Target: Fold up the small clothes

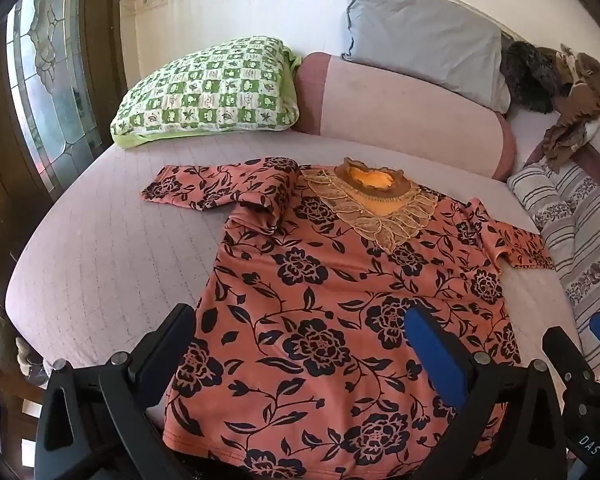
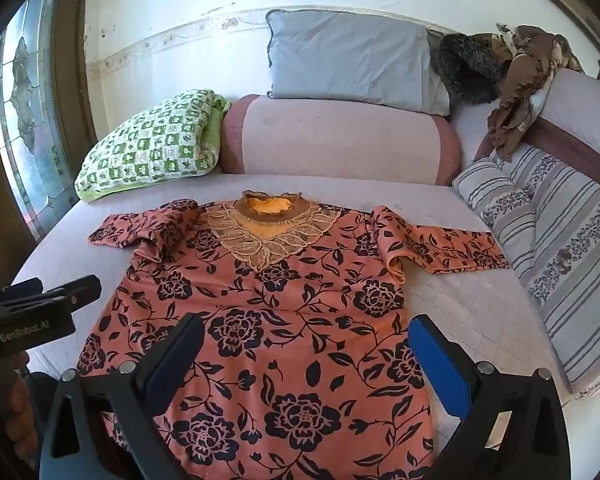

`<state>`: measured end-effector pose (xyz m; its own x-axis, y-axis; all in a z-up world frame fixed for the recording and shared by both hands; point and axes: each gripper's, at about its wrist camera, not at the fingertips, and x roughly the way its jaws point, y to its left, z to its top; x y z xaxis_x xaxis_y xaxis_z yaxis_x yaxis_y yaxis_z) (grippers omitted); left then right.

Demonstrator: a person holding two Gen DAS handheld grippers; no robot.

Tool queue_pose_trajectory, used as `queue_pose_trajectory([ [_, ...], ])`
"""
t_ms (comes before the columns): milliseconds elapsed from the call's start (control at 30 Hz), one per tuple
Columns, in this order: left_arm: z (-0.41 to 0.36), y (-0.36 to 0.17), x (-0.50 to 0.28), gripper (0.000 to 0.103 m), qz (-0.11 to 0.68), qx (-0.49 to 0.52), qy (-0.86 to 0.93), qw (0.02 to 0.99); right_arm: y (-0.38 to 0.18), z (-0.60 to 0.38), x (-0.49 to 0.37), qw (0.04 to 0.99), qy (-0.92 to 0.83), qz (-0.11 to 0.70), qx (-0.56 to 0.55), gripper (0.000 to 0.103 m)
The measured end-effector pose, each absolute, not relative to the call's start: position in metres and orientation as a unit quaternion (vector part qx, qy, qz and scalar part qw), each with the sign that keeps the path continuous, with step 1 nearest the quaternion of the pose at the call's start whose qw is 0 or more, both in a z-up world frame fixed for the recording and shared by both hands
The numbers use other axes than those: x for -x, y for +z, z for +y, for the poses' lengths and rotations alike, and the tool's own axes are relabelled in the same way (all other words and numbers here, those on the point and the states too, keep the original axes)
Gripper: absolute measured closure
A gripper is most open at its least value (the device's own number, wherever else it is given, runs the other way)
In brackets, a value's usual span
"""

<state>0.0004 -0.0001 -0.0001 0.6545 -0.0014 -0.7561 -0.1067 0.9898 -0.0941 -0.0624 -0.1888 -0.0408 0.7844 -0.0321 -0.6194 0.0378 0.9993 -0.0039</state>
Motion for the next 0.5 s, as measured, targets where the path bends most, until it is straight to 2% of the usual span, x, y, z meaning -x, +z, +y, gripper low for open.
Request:
queue_pose_trajectory([
  [400, 0.038, 0.000, -0.014, 0.000, 0.414, 0.069, 0.013, 0.908, -0.036, -0.193, 0.062, 0.952, -0.034, 0.303, -0.017, 0.000],
  [500, -0.001, -0.005, -0.002, 0.000, 0.408, 0.053, 0.037, 0.911, -0.034, -0.193, 0.062, 0.954, -0.033, 0.298, -0.016, 0.000],
])
